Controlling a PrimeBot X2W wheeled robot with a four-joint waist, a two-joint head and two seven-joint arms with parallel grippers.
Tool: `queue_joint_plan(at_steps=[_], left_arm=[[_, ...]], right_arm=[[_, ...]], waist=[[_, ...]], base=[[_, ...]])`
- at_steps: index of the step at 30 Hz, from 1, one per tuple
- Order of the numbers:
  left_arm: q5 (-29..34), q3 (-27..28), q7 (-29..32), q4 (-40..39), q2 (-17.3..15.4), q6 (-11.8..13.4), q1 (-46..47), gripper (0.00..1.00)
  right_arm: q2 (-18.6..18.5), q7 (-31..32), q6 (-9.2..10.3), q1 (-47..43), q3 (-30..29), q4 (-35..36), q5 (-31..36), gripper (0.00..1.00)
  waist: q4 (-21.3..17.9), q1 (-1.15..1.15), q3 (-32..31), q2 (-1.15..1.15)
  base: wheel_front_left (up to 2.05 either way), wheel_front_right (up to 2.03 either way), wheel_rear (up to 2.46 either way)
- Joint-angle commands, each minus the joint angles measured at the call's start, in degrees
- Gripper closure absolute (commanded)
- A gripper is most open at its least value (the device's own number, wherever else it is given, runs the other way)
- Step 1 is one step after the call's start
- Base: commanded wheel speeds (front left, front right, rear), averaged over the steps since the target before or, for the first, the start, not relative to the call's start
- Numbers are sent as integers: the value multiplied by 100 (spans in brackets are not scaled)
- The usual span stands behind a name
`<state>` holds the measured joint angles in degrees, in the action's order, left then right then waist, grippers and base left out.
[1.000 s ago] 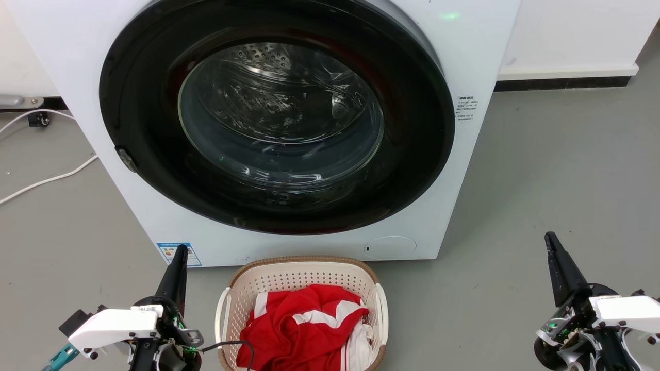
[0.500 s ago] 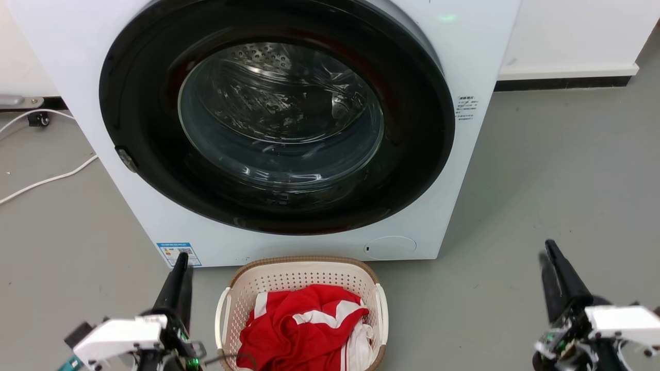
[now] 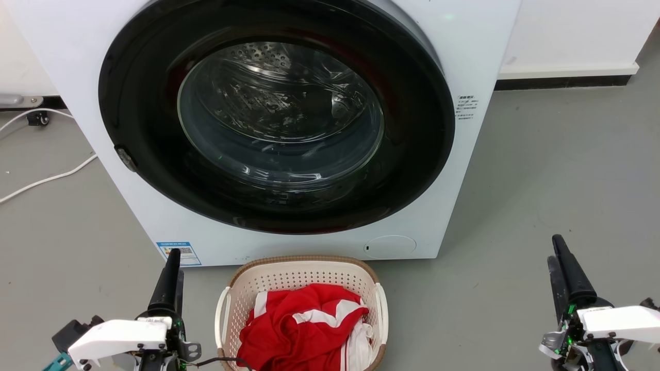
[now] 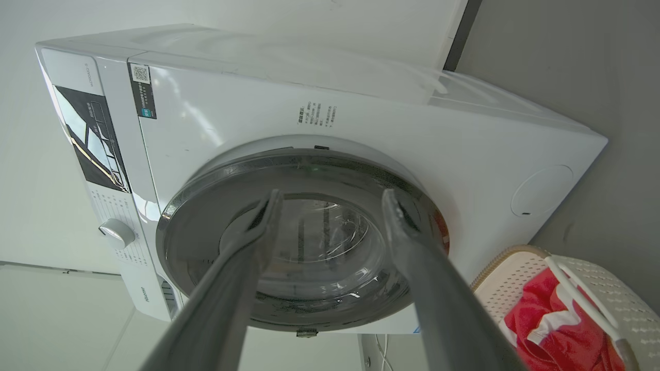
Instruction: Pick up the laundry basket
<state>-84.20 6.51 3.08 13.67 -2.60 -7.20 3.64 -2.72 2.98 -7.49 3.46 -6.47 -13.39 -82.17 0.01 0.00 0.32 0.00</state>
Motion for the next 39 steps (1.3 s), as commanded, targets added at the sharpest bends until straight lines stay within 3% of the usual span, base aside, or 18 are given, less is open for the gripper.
queue_joint_plan(at_steps=[1,19,39], left_arm=[[294,9,-76,-178,-19,31,106,0],[2437,-344,-504,-614,-23,473,-18,0],[4144,-535,-896,-862,-28,643,-155,0]], right_arm=[[-20,-68,0,79,16,200,325,0],[-21,-495,0,-90,268,708,2957,0],[-23,-886,0,-266,500,918,4834,0]], waist=[[-1,0,3,0],[14,0,27,0],[16,0,52,0]], base=[[0,0,0],[0,0,0],[0,0,0]])
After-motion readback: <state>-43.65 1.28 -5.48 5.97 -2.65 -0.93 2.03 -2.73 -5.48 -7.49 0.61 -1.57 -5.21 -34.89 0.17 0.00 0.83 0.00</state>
